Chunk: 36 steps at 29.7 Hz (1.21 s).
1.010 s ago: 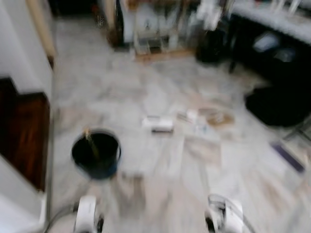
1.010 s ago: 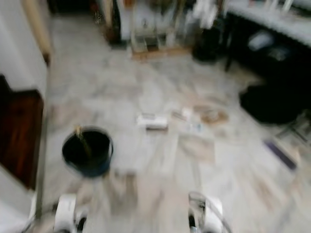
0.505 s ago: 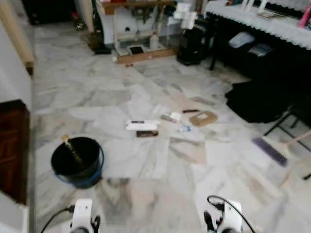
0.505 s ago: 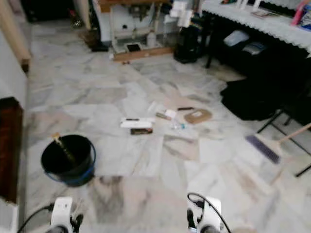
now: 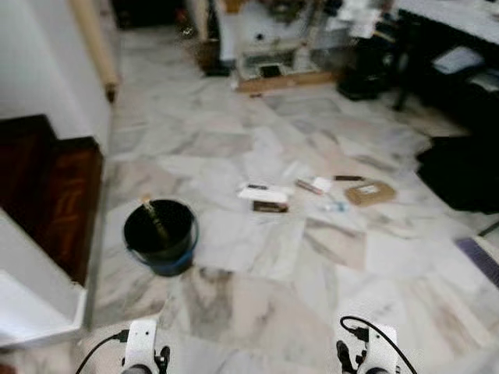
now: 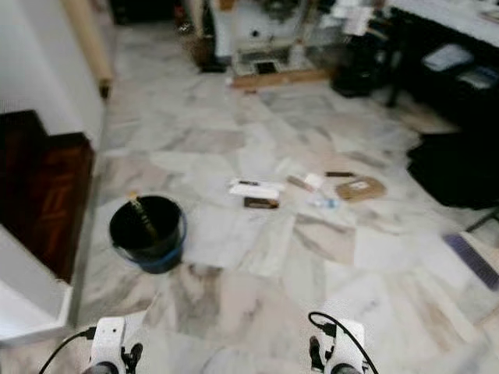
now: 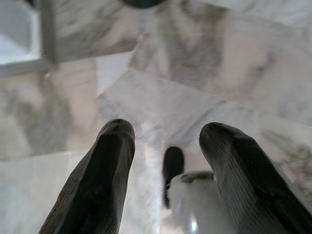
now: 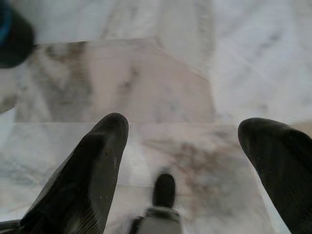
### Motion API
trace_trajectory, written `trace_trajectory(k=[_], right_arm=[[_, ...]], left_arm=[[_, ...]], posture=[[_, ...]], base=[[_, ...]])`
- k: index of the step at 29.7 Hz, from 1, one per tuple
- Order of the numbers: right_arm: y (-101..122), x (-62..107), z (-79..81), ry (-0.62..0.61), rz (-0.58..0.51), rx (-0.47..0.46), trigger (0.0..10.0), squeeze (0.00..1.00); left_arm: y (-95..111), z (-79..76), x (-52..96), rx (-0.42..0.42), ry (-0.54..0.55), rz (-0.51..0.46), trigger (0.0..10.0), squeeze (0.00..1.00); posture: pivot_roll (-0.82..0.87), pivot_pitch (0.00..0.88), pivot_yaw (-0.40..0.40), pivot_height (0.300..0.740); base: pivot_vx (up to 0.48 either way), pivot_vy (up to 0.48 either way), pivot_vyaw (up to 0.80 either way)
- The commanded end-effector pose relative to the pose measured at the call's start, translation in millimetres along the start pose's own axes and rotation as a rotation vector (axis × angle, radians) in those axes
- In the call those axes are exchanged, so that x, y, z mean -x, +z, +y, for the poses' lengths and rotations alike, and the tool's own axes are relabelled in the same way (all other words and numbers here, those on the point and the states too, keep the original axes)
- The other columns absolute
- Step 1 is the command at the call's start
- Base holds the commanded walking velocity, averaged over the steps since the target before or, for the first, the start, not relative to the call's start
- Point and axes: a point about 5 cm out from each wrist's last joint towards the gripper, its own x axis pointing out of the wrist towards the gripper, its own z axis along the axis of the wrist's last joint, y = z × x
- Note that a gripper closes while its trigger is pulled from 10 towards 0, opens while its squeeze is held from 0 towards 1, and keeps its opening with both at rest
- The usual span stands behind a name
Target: Sweep floor
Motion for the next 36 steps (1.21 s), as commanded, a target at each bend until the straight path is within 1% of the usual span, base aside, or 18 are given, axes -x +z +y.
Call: trace_trajectory(k=[1,6,9,12,13,16,18,21,36], right_arm=[[-7.2,2.0,-3.8,-0.011,0.02,-0.008,10.0,0.0],[-6.8,2.0,-3.3,-0.004,0.014,-0.014,10.0,0.0],[-6.0,1.9,-3.1,0.0,0.009,-0.017,10.0,0.0],[-4.8,1.6,-3.7,0.0,0.011,0.028,10.0,0.0],[-4.4,1.6,-3.9,0.001,0.01,0.029,10.0,0.0],[-4.3,1.6,-4.0,0.003,0.012,0.046,10.0,0.0],[-4.6,1.6,-4.2,0.002,0.013,0.036,10.0,0.0],[-6.3,2.0,-5.2,-0.006,0.02,0.012,10.0,0.0],[-4.8,1.9,-6.0,-0.002,0.013,0.022,10.0,0.0]], left_arm=[[3.1,1.1,-1.1,0.01,0.015,-0.001,10.0,0.0],[3.0,1.4,-1.0,0.015,0.017,-0.002,10.0,0.0],[3.1,1.4,-1.1,0.016,0.018,-0.003,10.0,0.0],[3.6,0.9,-1.2,0.018,0.018,-0.004,10.0,0.0],[3.8,0.7,-1.3,0.019,0.018,-0.005,10.0,0.0],[4.0,0.3,-1.4,0.02,0.018,-0.006,10.0,0.0],[3.9,0.2,-1.4,0.021,0.018,-0.006,10.0,0.0],[3.0,-0.4,-1.1,0.023,0.018,-0.005,10.0,0.0],[3.4,-3.0,-1.3,0.023,0.011,-0.01,10.0,0.0]], posture=[[0.01,0.02,0.002,0.74],[0.01,0.02,0.002,0.74],[0.01,0.02,0.0,0.74],[0.01,0.022,-0.001,0.74],[0.01,0.023,-0.002,0.74],[0.01,0.025,-0.005,0.74],[0.01,0.025,-0.005,0.74],[0.01,0.024,-0.007,0.74],[0.0,0.002,-0.01,0.74]], base=[[0.0,0.0,0.0],[0.0,0.0,0.0],[0.271,0.0,0.0],[0.281,0.0,0.0],[0.289,0.0,0.0],[0.284,0.0,0.76],[0.285,0.0,0.8],[0.28,0.0,0.0],[0.283,0.0,0.0]])
